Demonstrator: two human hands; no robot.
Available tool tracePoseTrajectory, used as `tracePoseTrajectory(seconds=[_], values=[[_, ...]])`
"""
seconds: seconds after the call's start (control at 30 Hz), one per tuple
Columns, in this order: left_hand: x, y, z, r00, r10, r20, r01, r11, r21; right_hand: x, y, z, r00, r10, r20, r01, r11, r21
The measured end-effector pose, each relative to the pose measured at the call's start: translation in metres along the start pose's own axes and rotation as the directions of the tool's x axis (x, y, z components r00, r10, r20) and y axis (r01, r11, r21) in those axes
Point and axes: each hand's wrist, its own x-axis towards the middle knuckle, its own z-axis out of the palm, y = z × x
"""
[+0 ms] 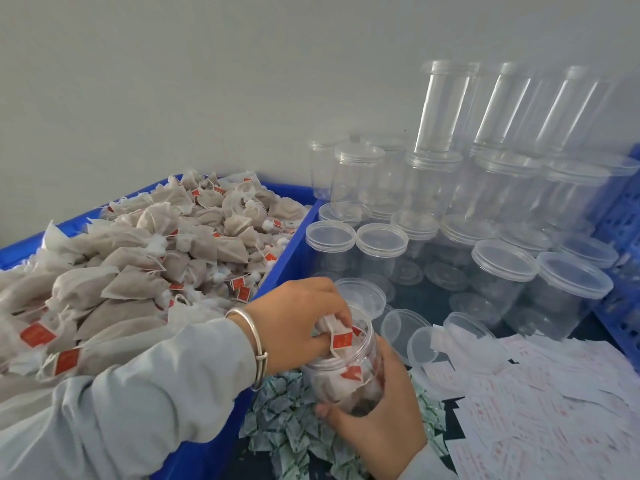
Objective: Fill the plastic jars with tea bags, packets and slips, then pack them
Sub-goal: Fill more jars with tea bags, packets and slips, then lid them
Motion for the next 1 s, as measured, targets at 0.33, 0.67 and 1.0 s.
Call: tracePoseTrajectory(seconds=[0.33, 0.67, 1.0], values=[[-0.002, 0.003, -0.003, 0.993, -0.094, 0.074, 0.099, 0.993, -0.057, 0.001, -0.006, -0.008, 0.958, -0.066, -0.278, 0.104, 0.987, 0.125], [-0.004, 0.0, -0.004, 0.922, -0.114, 0.371, 0.176, 0.975, -0.137, -0.006, -0.005, -0.002, 0.973, -0.057, -0.226, 0.02, 0.986, -0.164], [-0.005, -0.002, -0.004, 0.993, -0.106, -0.045, 0.095, 0.978, -0.187, -0.001, -0.003, -0.004, 0.991, -0.083, -0.108, 0.088, 0.995, 0.052]])
